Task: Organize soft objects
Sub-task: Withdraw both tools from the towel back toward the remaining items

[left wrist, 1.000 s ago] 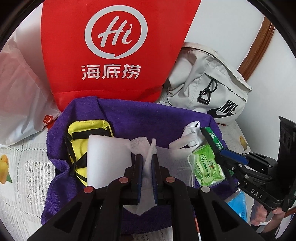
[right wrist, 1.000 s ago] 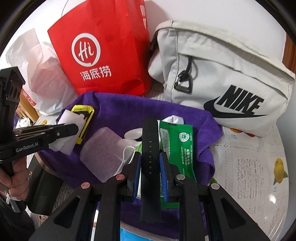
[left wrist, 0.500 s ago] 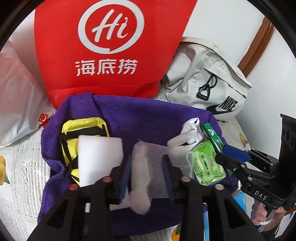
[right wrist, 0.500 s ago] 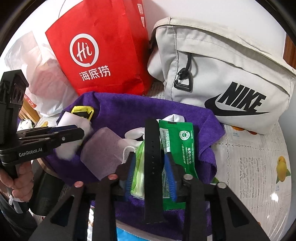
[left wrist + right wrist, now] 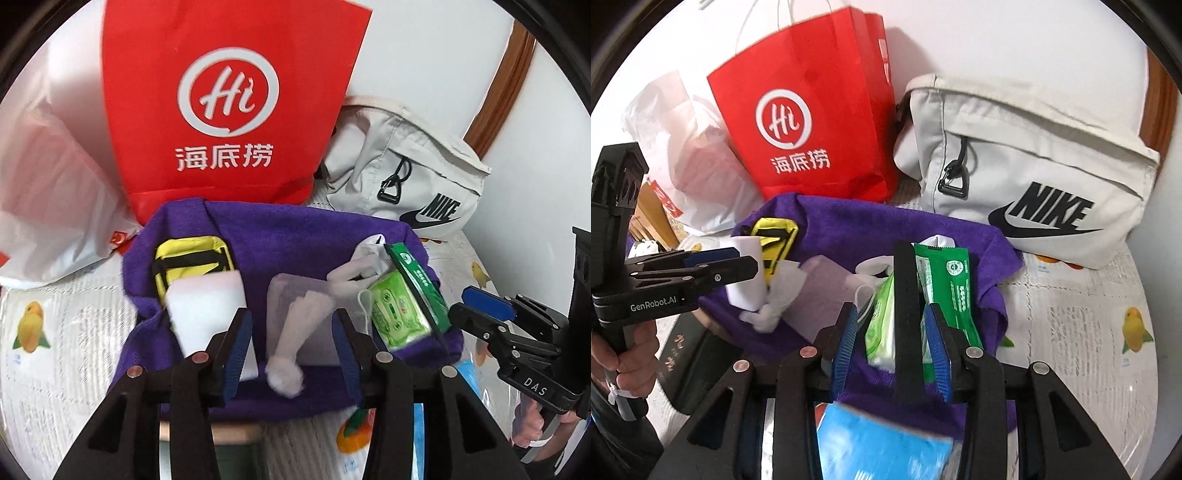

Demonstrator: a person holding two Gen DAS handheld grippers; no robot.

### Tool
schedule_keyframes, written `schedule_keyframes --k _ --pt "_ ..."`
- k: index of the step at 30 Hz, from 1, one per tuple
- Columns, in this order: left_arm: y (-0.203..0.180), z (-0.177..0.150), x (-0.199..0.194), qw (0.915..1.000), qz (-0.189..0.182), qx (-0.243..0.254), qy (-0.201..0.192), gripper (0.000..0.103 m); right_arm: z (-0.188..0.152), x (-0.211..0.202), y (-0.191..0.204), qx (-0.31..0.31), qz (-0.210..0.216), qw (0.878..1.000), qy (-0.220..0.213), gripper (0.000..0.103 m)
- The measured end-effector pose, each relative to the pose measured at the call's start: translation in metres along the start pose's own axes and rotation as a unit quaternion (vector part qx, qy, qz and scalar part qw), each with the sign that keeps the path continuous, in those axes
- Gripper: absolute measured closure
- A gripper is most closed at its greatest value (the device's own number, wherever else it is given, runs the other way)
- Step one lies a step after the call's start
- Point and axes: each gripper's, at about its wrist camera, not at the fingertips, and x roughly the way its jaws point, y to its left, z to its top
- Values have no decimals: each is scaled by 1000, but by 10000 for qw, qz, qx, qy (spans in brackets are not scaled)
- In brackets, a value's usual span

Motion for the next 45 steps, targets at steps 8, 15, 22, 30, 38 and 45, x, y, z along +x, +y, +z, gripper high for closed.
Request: schedule_keyframes --k 8,15,22,30,38,45 --pt "-5 -35 -48 9998 94 -63 -186 60 -31 -46 18 -5 2 9999 -145 65" --pt "-10 -75 -82 9988 349 -178 -288 60 -67 -81 33 10 36 9997 -234 65" --pt "-4 -123 -102 9979 499 -301 -278 60 -105 -106 47 17 95 9996 -269 64" --pt "8 -178 -104 9966 674 -468 -68 60 -145 -119 57 80 179 9995 -235 64" --pt "20 -212 -69 9926 945 -745 134 60 -177 -127 61 38 215 9994 -250 64" --pt "11 -209 -49 9922 1087 -604 124 53 -193 -124 57 101 302 9994 -168 64"
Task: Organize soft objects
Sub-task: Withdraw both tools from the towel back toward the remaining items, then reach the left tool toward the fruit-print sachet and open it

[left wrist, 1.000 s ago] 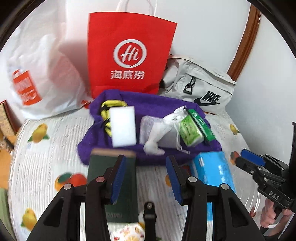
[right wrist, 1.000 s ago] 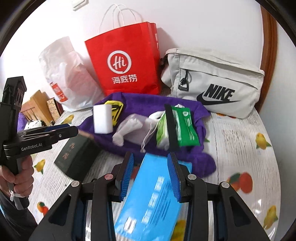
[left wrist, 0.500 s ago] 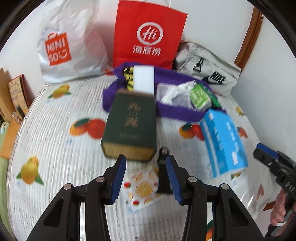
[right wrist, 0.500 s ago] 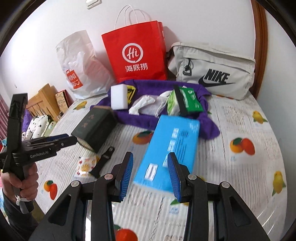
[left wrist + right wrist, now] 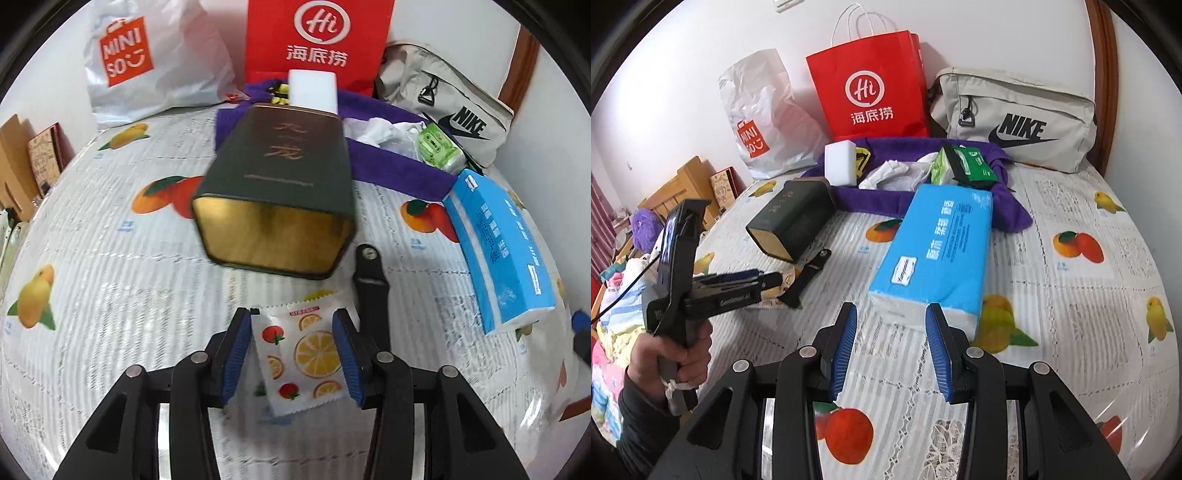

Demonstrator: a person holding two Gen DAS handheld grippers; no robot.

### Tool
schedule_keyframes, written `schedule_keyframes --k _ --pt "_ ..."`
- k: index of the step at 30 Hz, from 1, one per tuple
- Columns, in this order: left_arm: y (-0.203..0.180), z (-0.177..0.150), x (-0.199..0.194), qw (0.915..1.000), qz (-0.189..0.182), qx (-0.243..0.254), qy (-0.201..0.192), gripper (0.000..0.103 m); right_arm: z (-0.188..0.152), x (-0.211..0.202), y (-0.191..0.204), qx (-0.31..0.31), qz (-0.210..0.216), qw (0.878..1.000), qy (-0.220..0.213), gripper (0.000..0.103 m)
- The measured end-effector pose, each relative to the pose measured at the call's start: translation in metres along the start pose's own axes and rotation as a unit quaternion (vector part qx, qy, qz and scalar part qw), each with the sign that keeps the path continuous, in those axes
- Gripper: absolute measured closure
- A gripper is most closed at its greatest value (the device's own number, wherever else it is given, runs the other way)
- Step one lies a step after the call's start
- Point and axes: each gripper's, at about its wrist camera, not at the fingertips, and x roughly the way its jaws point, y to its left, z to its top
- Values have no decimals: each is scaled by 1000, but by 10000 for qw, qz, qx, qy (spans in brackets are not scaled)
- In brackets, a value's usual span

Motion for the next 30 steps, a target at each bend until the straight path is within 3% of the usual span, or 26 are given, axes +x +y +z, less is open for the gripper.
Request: schedule_keyframes --k 3,9,12,17,21,30 --pt "-13 2 6 9998 77 163 4 46 -2 3 -1 19 19 10000 0 64" --pt "-24 0 7 9988 263 399 -110 45 -6 11 3 -41 108 9999 104 64" --pt "-24 -5 3 9981 223 538 -194 62 -8 15 6 -71 154 9997 159 64" --pt "-28 -17 -6 9964 -26 813 -240 75 -13 21 17 -144 283 9992 257 64" --pt "-20 -21 -12 9968 -121 738 -267 91 -15 31 34 -315 452 9980 322 64" --pt "15 -27 -19 9983 -142 490 -290 92 -3 72 74 -814 491 9946 428 64"
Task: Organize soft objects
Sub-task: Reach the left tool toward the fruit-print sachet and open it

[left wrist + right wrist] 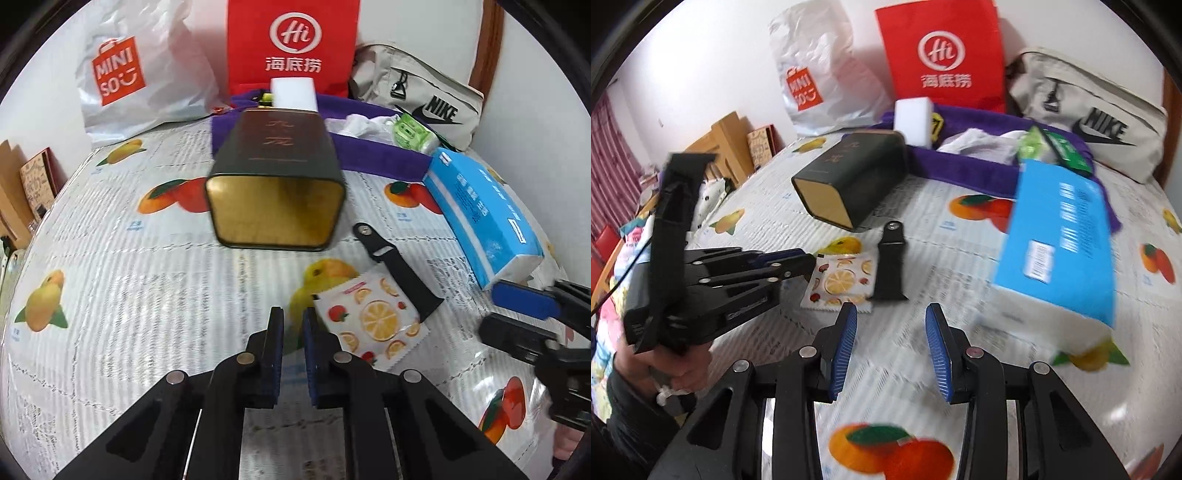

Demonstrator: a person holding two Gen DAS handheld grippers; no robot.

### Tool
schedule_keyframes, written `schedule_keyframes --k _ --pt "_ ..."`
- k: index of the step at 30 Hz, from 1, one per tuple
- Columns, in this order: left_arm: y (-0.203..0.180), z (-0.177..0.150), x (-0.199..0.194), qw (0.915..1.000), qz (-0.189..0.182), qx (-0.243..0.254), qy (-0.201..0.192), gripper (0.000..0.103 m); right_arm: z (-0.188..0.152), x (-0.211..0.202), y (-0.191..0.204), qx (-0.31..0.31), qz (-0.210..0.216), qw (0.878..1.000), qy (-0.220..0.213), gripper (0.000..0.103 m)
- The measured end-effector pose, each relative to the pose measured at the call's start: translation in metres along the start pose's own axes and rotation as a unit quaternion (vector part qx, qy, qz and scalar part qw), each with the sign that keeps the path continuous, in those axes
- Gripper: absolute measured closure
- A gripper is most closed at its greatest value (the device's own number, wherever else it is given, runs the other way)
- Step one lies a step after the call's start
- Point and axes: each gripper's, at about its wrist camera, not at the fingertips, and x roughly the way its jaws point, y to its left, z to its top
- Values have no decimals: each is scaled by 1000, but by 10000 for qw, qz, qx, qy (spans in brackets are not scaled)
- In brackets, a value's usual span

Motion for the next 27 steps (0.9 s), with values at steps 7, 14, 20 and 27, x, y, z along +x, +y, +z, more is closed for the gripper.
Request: schedule_keyframes --k 7,14,20,27 --pt "20 0 -4 9998 -96 -178 -36 80 15 39 10 -118 -231 9996 134 66" --pt "28 2 0 9988 -349 -330 -67 75 18 57 13 -405 -674 9969 100 82" --pt "24 2 0 9990 -330 -303 -90 74 5 35 7 -249 -615 9975 258 83" --pt "18 -1 -2 9988 -357 -312 -78 72 -20 14 -2 -30 -485 9980 407 82"
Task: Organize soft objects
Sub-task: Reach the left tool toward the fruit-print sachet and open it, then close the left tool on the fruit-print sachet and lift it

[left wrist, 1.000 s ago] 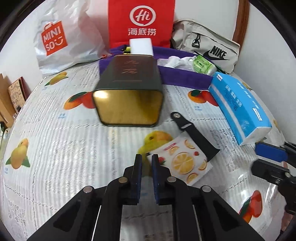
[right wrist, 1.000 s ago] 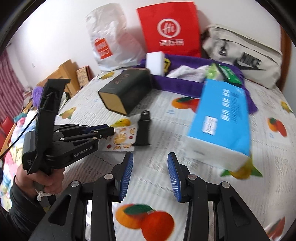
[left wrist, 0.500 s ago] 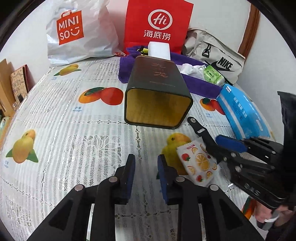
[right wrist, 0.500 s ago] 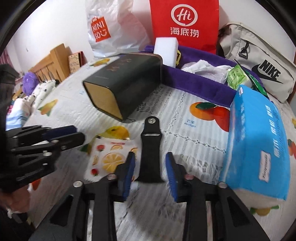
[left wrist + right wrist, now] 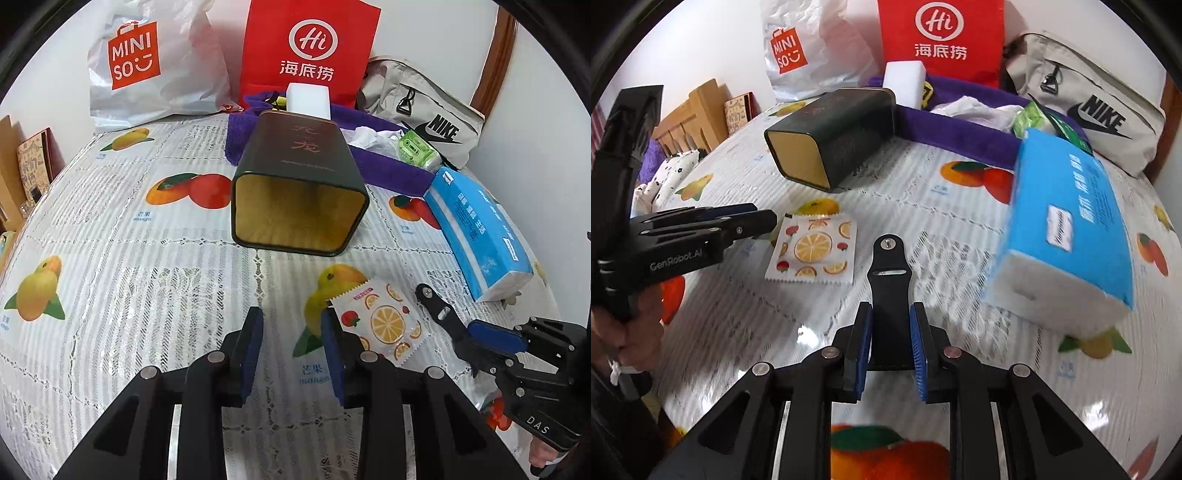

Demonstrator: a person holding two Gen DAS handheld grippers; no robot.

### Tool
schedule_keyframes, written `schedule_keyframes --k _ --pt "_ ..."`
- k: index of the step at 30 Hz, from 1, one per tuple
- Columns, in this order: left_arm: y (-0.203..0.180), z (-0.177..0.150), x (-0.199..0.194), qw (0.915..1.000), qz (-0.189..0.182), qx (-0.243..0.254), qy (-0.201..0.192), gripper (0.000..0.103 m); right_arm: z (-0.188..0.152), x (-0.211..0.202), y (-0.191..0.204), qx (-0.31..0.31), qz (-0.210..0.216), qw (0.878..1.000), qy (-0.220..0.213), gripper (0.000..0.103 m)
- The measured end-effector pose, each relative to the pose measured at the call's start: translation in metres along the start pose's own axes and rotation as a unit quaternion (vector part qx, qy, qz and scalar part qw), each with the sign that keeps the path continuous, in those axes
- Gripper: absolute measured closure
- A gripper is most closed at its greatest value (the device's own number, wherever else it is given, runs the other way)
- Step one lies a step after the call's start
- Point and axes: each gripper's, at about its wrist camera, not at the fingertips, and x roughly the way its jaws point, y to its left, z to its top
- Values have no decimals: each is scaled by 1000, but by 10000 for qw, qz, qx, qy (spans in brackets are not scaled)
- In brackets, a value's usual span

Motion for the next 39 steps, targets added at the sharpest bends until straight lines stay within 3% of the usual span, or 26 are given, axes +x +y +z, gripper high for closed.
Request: schedule_keyframes --k 4,6,16,21,23,28,31,39 --pt "-4 -2 -3 9999 -105 -41 58 70 6 10 -4 90 123 9998 -140 78" --pt "-5 -3 -4 9998 -178 -67 88 68 6 12 -1 -59 68 9997 -247 82" --pt "-28 -1 3 9984 -537 -12 184 45 -25 -14 -5 -93 107 9996 -238 82" --pt "-53 3 15 9989 -420 118 152 27 -46 -27 -22 89 -83 9997 -219 82" --pt "-61 4 19 9995 -262 158 97 25 -53 -32 -30 198 -153 9994 -225 82" --pt "-85 4 32 9963 477 711 92 25 -61 -38 -50 438 -264 9984 -249 82" --pt "-85 6 32 9961 552 683 76 26 -62 -39 -61 602 -268 9973 -317 82" --pt "-85 3 25 9960 509 732 -64 62 -64 -36 -63 623 -287 9963 -510 82"
